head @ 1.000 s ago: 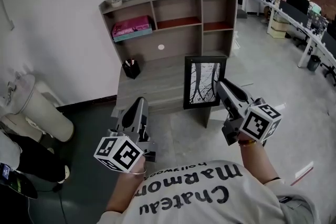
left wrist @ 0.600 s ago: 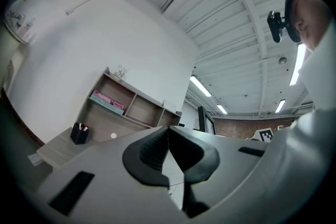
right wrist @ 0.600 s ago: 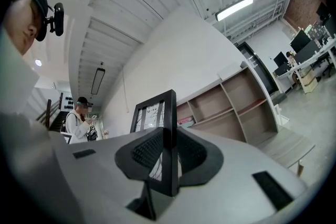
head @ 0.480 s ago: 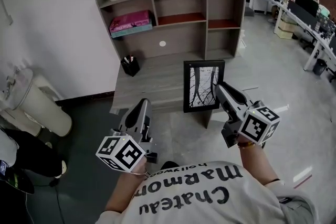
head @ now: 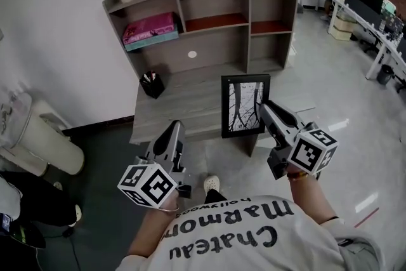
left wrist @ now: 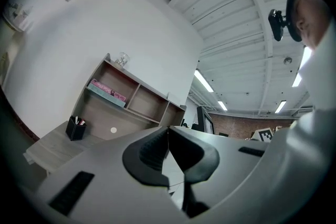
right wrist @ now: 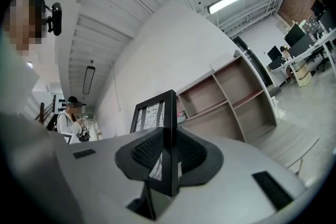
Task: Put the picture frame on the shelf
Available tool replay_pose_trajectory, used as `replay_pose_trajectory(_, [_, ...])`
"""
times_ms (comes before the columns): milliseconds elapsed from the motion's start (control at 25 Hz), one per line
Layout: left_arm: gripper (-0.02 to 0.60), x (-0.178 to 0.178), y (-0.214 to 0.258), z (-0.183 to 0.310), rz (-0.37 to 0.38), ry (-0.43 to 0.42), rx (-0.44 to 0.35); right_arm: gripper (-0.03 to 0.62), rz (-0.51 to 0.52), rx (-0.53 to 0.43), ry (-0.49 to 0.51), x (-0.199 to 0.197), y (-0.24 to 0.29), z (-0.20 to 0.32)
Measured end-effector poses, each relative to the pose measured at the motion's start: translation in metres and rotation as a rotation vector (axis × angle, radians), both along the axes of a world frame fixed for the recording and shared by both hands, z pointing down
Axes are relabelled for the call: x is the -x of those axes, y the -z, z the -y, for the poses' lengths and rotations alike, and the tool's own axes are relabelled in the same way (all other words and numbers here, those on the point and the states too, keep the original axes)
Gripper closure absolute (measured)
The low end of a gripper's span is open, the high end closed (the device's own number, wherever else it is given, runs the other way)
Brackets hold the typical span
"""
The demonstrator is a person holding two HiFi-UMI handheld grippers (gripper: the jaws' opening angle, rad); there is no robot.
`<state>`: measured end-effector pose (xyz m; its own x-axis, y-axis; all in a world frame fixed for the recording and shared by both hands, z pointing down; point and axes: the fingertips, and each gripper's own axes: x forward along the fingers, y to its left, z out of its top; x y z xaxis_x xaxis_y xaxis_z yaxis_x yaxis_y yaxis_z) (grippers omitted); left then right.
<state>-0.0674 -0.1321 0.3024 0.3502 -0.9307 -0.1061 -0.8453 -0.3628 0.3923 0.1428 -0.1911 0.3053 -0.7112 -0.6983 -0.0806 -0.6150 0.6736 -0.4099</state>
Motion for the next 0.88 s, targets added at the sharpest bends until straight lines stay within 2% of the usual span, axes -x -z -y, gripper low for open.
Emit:
replay_pose_trajectory(240, [0.565,0.001,-0.008,0.022,-0.007,-0.021,-0.013,0.510,0.007,-0.005,-0.010,0.004,-0.009,0.015])
replay_pose_trajectory(480, [0.565,0.032,0.031,0.115,0.053,-0.077,-0.085,0.510,-0.001,-0.051,-0.045,0.040,0.026,0.097])
replay_pose_trajectory(640, [0.563,0.049,0.040,0.162,0.058,-0.095,-0.085,0.508,0.006,-0.075,-0.079,0.052,0.039,0.134])
replay_pose_trajectory(880, [0.563,0.074,0.041,0.229,0.050,-0.140,-0.072,0.509,-0.009,-0.047,-0.136,0.076,0.036,0.194])
